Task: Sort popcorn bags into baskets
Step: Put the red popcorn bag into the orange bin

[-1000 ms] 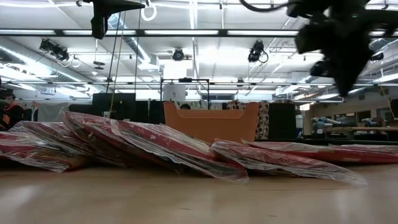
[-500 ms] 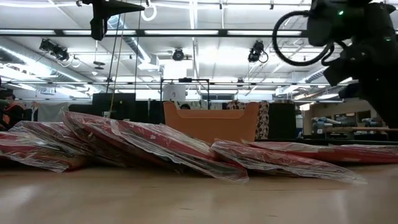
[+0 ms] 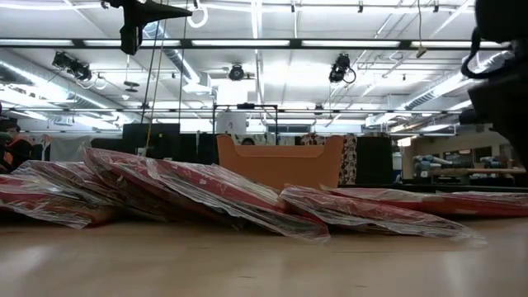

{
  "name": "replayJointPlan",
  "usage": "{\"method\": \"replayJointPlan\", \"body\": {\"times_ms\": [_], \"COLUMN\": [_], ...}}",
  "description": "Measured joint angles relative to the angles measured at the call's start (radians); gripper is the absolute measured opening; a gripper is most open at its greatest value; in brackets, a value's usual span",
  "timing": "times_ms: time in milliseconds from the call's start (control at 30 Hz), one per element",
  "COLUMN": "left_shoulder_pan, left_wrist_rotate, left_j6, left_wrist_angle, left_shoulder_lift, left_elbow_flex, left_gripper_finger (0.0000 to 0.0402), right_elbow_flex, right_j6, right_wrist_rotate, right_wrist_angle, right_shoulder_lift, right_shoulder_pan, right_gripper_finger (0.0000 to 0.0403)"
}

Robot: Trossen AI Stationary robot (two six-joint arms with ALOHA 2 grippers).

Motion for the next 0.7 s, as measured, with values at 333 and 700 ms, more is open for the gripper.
{"method": "replayJointPlan", "body": {"times_ms": [333, 700], "left_shoulder_pan": [0.000, 0.000], "left_wrist_rotate": [0.001, 0.001], "left_j6": [0.001, 0.001], "left_wrist_angle": [-0.001, 0.000], "left_shoulder_lift": [0.000, 0.000], "left_elbow_flex": [0.000, 0.000], "left_gripper_finger": [0.0131, 0.0131], "right_elbow_flex": [0.003, 0.008], "right_j6": [0.050, 0.054], "right_wrist_rotate": [0.122, 0.210], "right_wrist_angle": [0.036, 0.107], "right_shoulder_lift": [0.172, 0.160], "right_shoulder_pan": [0.057, 0.070], "right_gripper_finger": [0.0143, 0.0057]}}
